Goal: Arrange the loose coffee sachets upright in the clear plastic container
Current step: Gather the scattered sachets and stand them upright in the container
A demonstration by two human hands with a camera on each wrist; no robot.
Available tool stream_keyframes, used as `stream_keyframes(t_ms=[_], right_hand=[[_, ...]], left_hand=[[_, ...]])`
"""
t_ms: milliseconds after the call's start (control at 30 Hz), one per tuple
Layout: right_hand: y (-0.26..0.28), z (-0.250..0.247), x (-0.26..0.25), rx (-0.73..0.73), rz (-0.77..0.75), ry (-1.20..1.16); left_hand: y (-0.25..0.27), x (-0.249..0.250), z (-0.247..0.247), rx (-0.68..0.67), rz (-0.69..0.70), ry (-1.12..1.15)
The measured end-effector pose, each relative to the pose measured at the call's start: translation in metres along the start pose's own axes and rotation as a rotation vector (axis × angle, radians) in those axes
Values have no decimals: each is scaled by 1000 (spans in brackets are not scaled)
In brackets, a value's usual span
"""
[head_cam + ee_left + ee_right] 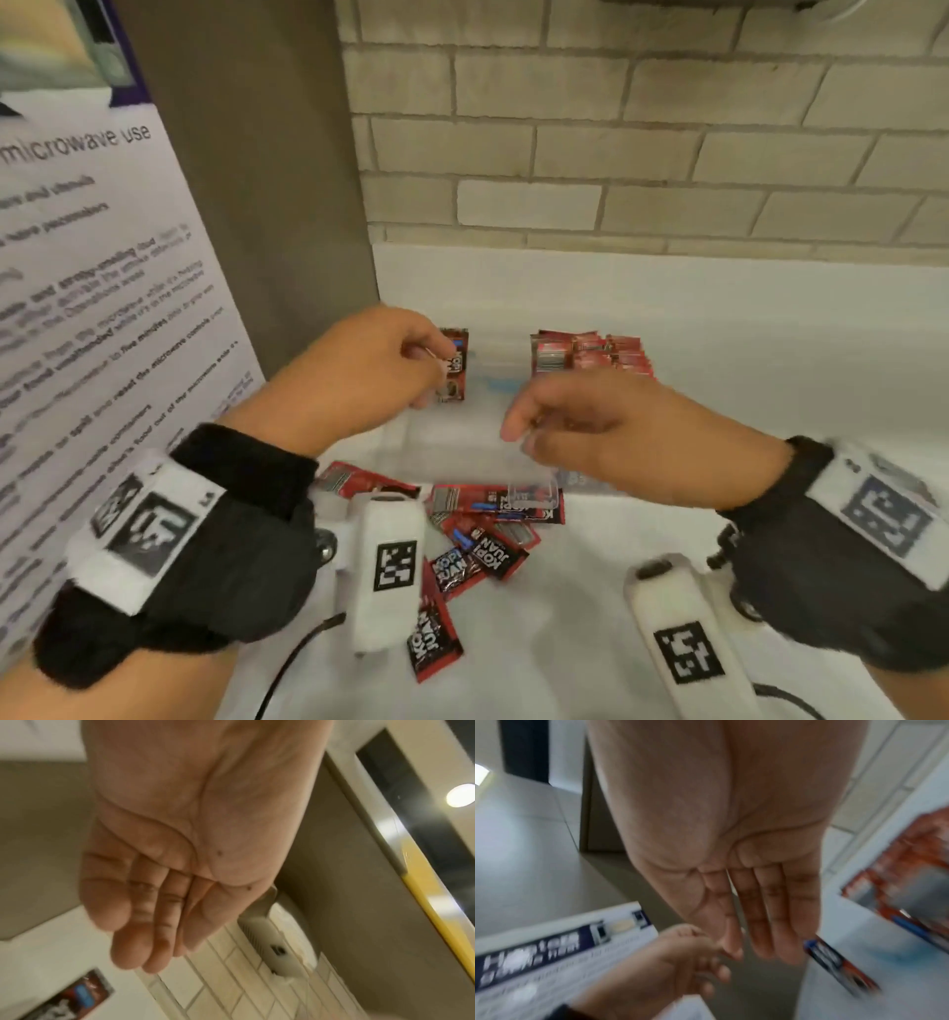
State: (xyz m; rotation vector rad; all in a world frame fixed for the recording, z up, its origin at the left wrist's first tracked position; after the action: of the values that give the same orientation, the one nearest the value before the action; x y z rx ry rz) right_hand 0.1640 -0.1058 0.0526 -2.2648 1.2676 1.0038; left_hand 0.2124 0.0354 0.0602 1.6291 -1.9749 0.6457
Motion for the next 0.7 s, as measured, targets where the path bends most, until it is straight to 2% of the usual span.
stream_keyframes(t_ms=[100, 167, 267, 367, 467, 700], right_hand=[[5, 64, 19, -314, 77, 179], [5, 89, 20, -385, 38, 248], [-3, 110, 25, -380, 2, 366], [-10, 127, 43, -409, 90, 495], [-13, 131, 46, -382, 123, 562], [-10, 132, 35, -336, 2, 712]], left_hand=[[39, -28, -6, -8, -53, -39], [58, -49, 0, -45, -98, -84], [77, -71, 29, -229, -107, -214], [89, -83, 62, -443, -101, -365], [88, -88, 72, -430, -110, -375], [90, -98, 84, -433, -95, -431]])
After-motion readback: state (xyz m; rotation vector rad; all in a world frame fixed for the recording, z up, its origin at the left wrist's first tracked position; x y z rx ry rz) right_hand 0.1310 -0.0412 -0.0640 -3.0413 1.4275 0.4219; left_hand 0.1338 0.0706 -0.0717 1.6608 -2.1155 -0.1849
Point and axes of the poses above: each hand's wrist, its own y-axis away from the middle knuckle, its own z-axis out of the palm, x = y × z, the point moved 9 cm from there along -y, towards the middle knuckle, and after that the axes turned 4 degrees about -y, right-handed, at the moved point
